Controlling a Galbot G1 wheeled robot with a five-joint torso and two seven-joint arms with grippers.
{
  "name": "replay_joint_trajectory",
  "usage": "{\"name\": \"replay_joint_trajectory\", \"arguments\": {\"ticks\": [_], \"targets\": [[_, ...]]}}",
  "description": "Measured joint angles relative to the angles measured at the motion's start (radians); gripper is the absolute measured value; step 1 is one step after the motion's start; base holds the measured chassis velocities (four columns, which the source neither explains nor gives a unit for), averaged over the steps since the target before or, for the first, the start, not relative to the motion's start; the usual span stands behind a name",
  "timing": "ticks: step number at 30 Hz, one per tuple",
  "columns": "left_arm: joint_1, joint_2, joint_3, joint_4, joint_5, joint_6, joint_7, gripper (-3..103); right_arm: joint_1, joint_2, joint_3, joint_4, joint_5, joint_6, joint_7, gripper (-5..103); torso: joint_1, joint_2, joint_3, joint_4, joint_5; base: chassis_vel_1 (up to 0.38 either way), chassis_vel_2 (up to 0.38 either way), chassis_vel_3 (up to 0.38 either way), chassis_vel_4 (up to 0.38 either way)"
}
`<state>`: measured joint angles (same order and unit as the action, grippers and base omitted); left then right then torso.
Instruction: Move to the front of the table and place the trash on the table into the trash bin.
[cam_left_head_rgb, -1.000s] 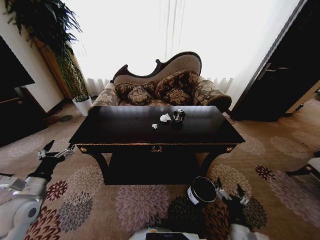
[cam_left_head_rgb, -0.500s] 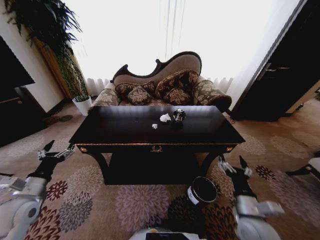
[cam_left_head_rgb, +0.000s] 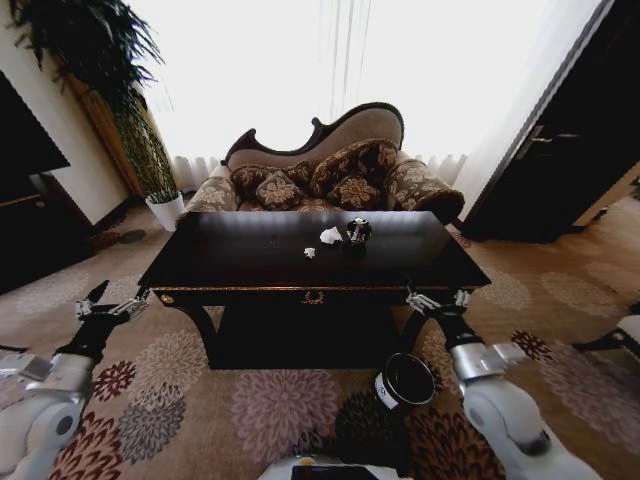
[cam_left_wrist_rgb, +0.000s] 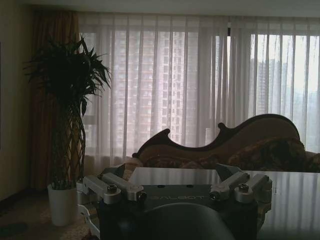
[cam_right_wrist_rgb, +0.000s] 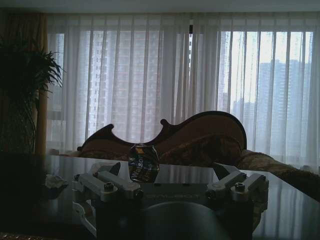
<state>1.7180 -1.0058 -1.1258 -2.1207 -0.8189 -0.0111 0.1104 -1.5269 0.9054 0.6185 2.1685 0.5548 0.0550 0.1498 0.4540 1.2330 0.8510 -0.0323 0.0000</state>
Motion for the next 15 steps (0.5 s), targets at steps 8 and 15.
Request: {"name": "replay_joint_trajectory", "arguments": {"ticks": [8,15], "targets": [[0.000,0.000,0.000,0.000,0.000,0.000,0.000,100,0.123,-0.117,-0.116,-0.104,0.025,0.001,-0.023,100,0.000,0.000,0.000,-0.0002,-0.0001,0.000,0.000,0.000,0.000],[0.000,0.000,0.000,0.000,0.000,0.000,0.000,100,0.357,-0.201,-0.303,-0.241,0.058,-0.019,-0.020,100,0.000,0.000,0.000,-0.0002,-0.0001,0.000,0.000,0.000,0.000]]}}
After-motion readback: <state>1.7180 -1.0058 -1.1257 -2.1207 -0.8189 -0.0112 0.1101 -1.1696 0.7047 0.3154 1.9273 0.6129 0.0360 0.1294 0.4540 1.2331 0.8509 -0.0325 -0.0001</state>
